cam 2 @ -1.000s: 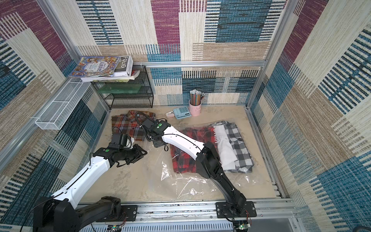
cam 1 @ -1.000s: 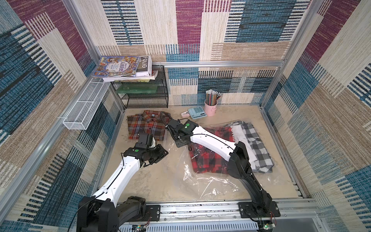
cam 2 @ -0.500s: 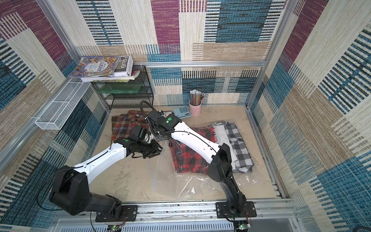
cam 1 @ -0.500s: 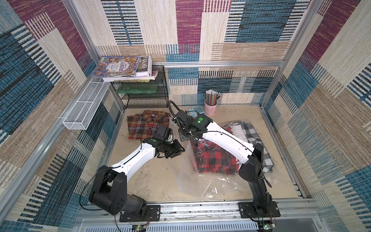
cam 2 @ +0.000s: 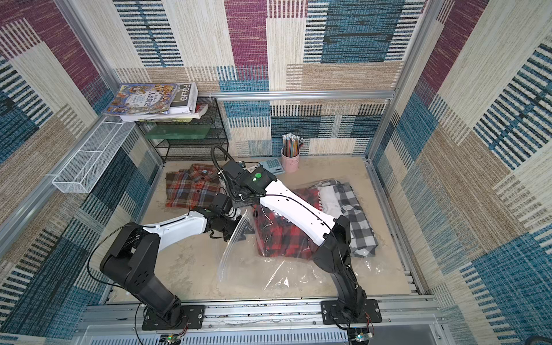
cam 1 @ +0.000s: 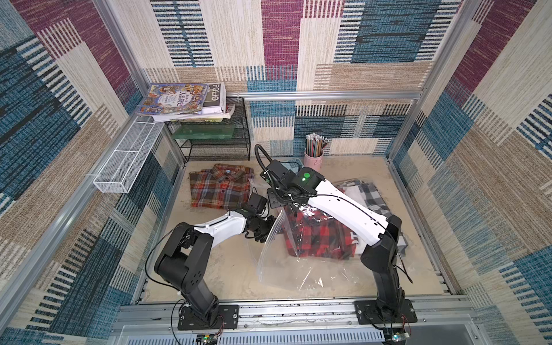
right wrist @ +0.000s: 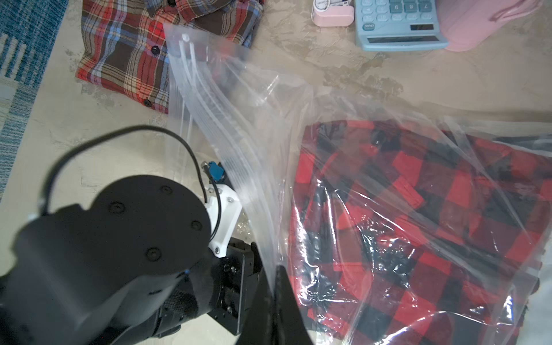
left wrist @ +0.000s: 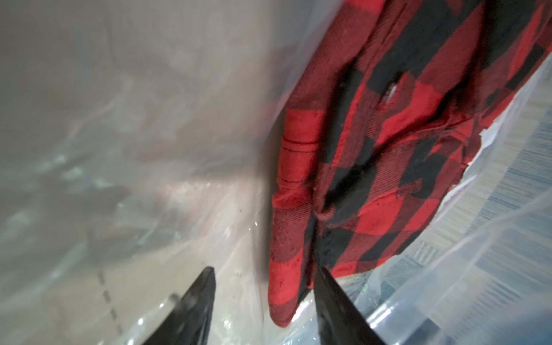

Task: Take the shirt out of the vacuum bag
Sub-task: Open the vacuum bag at the center of the board, then take out the shirt from the vacuum bag.

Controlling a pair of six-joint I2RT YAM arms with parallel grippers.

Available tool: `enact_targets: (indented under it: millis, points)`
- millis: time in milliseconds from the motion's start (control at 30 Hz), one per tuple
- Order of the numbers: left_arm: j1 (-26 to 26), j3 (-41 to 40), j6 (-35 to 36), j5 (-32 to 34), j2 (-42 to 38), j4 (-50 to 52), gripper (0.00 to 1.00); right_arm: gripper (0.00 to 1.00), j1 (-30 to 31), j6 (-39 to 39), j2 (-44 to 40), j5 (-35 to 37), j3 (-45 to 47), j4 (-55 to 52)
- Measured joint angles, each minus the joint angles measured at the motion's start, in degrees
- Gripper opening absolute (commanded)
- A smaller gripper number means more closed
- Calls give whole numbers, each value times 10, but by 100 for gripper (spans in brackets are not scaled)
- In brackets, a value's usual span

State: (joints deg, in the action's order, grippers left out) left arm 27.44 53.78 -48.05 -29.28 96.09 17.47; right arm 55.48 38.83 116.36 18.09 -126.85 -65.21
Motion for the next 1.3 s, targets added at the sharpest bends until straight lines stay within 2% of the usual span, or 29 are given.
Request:
enact_targets:
  millis: [133, 300, 433, 633, 700, 767, 933, 1033, 1100, 1200, 1267, 1300]
  points:
    - [6, -22, -23, 8, 14, -57, 69, 0, 0, 0, -3, -4, 0, 0]
    - [14, -23, -45, 7, 39, -140, 72, 0, 0, 0, -5, -6, 0, 1]
    - [15, -15, -63, -2, 70, -209, 72, 0, 0, -1, -10, -8, 0, 1]
    - [22, 14, -70, -15, 113, -258, 70, 0, -2, -3, -12, -8, 0, 3]
    - [22, 18, -70, -23, 123, -271, 65, 0, -3, -5, -12, -8, 0, 4]
    - [22, 21, -70, -30, 132, -281, 56, 0, -3, -5, -12, -9, 0, 4]
    - [21, 31, -55, -34, 144, -259, 26, 0, -5, -9, -12, -12, 0, 4]
    - [21, 40, -39, -35, 148, -231, 12, 0, -5, -10, -12, -13, 1, 5]
    - [21, 46, -33, -36, 148, -218, 5, 0, -7, -11, -12, -15, 3, 5]
    - [20, 54, -25, -36, 148, -200, 0, 0, -7, -13, -12, -17, 10, 13]
    - [20, 59, -20, -33, 144, -186, 0, 8, -9, -13, -13, -19, 20, 19]
    - [19, 62, -16, -31, 141, -173, 0, 22, -11, -14, -16, -21, 28, 23]
